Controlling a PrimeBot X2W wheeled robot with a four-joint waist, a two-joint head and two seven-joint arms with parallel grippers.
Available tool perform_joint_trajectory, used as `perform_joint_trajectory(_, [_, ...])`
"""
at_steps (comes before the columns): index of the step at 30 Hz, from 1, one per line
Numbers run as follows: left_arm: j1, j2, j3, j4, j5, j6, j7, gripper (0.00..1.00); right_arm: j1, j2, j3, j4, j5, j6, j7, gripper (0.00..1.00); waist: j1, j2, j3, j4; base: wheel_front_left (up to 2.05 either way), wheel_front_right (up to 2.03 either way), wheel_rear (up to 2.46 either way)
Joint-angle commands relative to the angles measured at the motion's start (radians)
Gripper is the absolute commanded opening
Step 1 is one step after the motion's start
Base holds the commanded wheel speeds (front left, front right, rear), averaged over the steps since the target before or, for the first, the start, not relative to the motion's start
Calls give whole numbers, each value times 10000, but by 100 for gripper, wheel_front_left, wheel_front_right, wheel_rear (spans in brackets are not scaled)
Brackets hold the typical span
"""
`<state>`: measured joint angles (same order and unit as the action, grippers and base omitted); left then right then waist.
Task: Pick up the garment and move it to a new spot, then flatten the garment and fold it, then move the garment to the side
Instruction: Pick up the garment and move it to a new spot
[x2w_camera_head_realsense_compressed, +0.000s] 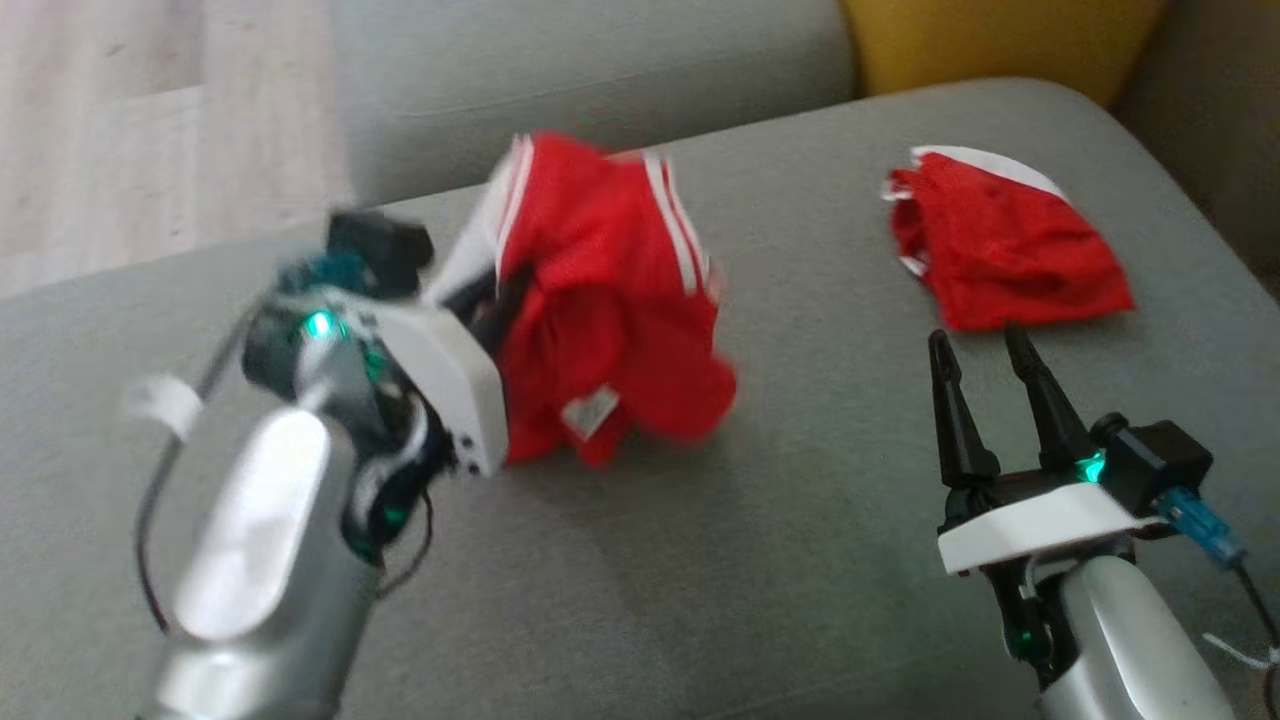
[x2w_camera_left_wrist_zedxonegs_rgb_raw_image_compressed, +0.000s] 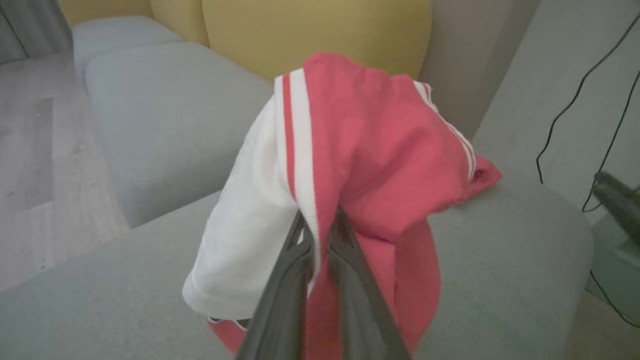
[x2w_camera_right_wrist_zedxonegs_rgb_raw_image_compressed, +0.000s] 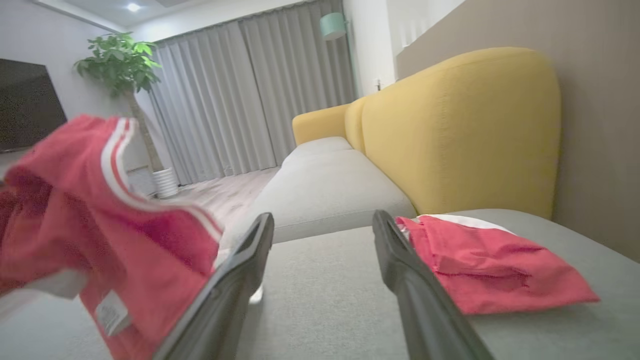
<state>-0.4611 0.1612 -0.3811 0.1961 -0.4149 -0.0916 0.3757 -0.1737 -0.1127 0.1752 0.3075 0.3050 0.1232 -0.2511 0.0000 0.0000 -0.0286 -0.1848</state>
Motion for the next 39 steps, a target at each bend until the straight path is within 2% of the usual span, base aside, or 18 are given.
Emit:
perform_joint_trajectory(1, [-391,117,341,-55,156,122,-394,0,-318,-72,194,-384,-51,75,-107,100,0,0,177,-508,0,0,0])
perform_joint_trajectory(5, [1,-381,171,1660,423,398,-1854,0,-379,-30,369,-387,-13,75,-107,100,0,0,318,-846,0,0,0])
perform_joint_trajectory(9, [-14,-719,-128,3980,521,327,-3012,0,-483,17,546,-330,19,75,-107,100,0,0,405,-1000,0,0,0])
perform_joint_trajectory(10, [-63,-787,-175,4507,486,288,-3242,40,-517,14,592,-302,36,75,-107,100,0,0,414,-1005,0,0,0])
perform_joint_trajectory(11, [-142,-841,-250,4961,482,247,-3440,100,-541,2,619,-276,53,75,-107,100,0,0,416,-985,0,0,0])
perform_joint_trajectory(14, [-477,-961,-396,5892,371,86,-4039,100,-539,-79,584,-211,67,75,-107,100,0,0,412,-782,0,0,0])
perform_joint_trajectory(18, [-992,-1016,-523,6337,272,-76,-4666,100,-501,-184,483,-163,70,75,-107,100,0,0,314,-401,0,0,0])
perform_joint_trajectory(24, [-1365,-740,-494,5976,185,-192,-5092,100,-401,-258,156,-205,32,75,-107,100,0,0,108,131,0,0,0])
perform_joint_trajectory(27, [-1368,-338,-365,5341,131,-189,-5129,100,-304,-302,-3,-258,-54,75,-107,100,0,0,1,428,0,0,0])
perform_joint_trajectory(30, [-1159,159,-96,4395,85,25,-5233,100,-207,-336,-116,-308,-106,75,-107,100,0,0,-76,680,0,0,0])
perform_joint_trajectory(33, [-669,687,240,3279,117,457,-5465,100,-101,-343,-156,-372,-131,75,-107,100,0,0,-121,849,0,0,0])
perform_joint_trajectory(39, [1232,1160,969,1042,-48,1311,-6051,100,266,-291,-254,-535,-159,75,-107,100,0,0,-129,1094,0,0,0])
